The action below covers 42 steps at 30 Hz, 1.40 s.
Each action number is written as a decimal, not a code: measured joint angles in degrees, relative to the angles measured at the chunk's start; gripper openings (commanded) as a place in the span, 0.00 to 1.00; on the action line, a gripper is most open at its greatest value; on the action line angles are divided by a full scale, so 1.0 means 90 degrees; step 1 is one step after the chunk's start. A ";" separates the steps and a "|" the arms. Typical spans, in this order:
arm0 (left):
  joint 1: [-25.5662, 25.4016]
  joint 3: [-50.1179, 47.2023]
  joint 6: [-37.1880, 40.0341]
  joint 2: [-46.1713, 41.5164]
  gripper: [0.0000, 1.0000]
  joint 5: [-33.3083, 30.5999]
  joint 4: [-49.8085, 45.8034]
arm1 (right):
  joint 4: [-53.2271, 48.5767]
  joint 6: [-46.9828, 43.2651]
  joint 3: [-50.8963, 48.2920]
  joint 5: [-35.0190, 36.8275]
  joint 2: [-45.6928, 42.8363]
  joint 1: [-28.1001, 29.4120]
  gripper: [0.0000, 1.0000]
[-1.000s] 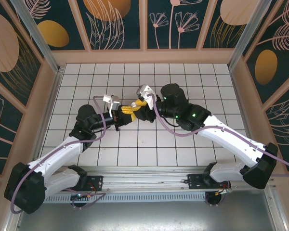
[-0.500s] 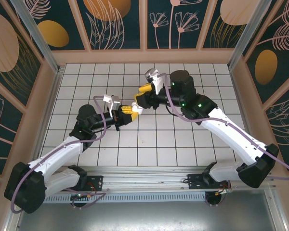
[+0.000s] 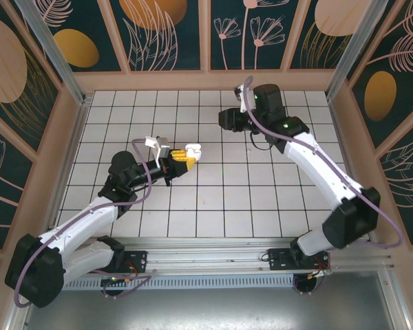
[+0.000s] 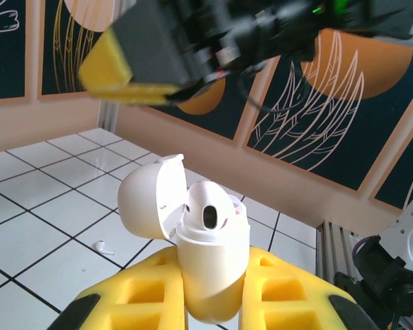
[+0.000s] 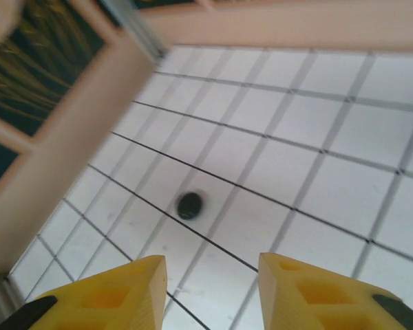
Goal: Insert wireless bluetooth earbuds into charging case
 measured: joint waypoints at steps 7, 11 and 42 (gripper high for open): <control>0.0002 0.0015 0.0240 0.0554 0.00 -0.0022 -0.0002 | -0.0219 0.0352 -0.0338 -0.0126 0.1307 -0.1239 0.32; 0.0002 0.0090 0.0352 0.0920 0.00 -0.0024 -0.0015 | -0.0311 0.0248 -0.0355 -0.0078 0.1906 -0.1649 0.33; 0.0002 0.0539 0.0457 0.1987 0.00 0.0083 0.0425 | -0.1331 -0.0952 0.0508 0.0801 0.3670 -0.1399 0.33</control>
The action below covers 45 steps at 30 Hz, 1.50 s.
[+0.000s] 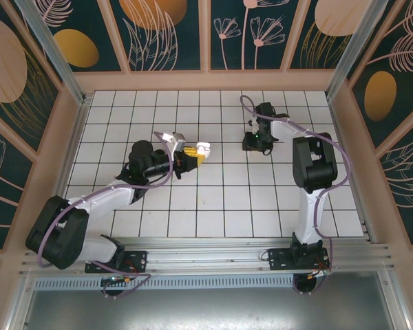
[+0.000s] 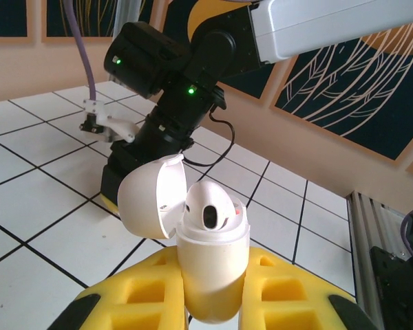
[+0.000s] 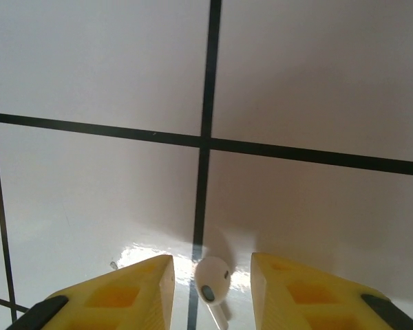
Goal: Insert wireless bluetooth earbuds into charging case
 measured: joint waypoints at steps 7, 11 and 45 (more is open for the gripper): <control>0.0000 0.0000 -0.0017 0.0005 0.00 0.0058 0.0032 | -0.0066 -0.0012 0.0044 0.0102 0.0073 0.0041 0.28; 0.0000 0.0000 -0.0017 0.0005 0.00 0.0066 0.0032 | -0.0085 -0.0027 0.0066 0.0148 0.0085 0.0041 0.23; 0.0000 -0.0010 -0.0163 -0.0211 0.00 0.0019 0.0041 | 0.0219 0.0228 -0.0202 0.0034 -0.1659 0.0384 0.10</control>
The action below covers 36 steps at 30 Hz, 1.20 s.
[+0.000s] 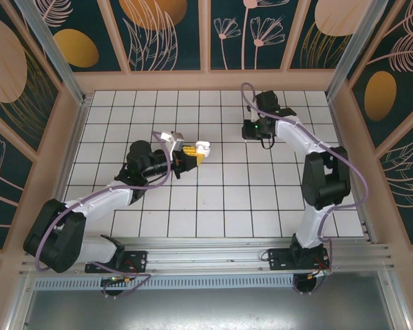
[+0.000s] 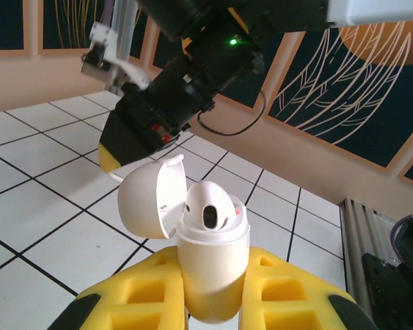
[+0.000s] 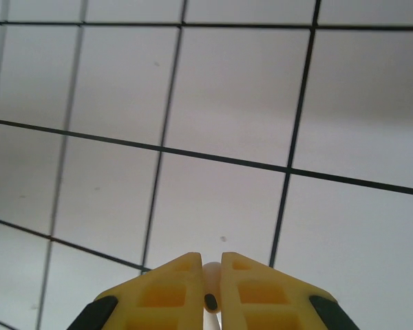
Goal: Insert wireless bluetooth earbuds into charging case
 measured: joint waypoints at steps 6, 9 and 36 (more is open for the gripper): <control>0.0000 -0.0240 -0.0199 0.0019 0.00 -0.0022 0.0350 | 0.0330 0.0185 -0.0461 -0.0180 -0.0627 0.0245 0.10; 0.0000 -0.0294 -0.0350 0.0083 0.00 -0.0022 0.0508 | 0.0389 0.0260 -0.0605 -0.0206 -0.0862 0.0408 0.10; -0.0002 -0.0372 -0.0877 0.0114 0.00 -0.0063 0.1324 | 0.1882 0.0347 -0.1445 -0.0665 -0.3483 0.1120 0.09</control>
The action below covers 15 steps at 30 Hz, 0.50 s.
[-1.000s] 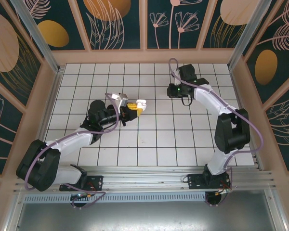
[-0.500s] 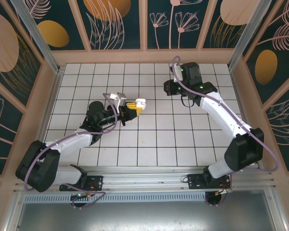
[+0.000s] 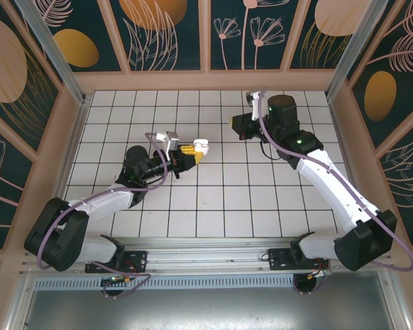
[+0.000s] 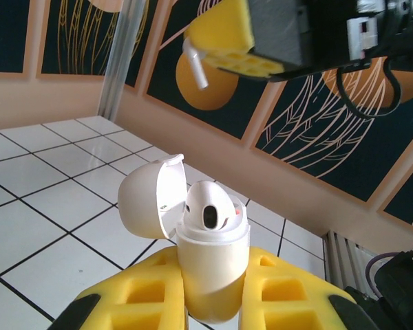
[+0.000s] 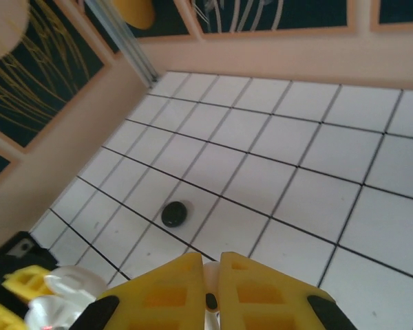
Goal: Insert wireless bluetooth earbuds into charging case
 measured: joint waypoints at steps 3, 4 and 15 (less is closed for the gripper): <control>0.0000 0.0002 0.0070 0.0005 0.00 -0.0007 0.0024 | 0.0376 -0.0019 -0.0153 -0.0155 -0.0214 0.0175 0.10; 0.0000 0.0002 0.0095 0.0005 0.00 -0.0007 0.0036 | 0.0486 -0.0019 -0.0182 -0.0228 -0.0255 0.0236 0.10; 0.0000 0.0005 0.0141 0.0005 0.00 0.0160 0.0270 | 0.1384 -0.0019 -0.0352 -0.0835 -0.0284 0.0874 0.10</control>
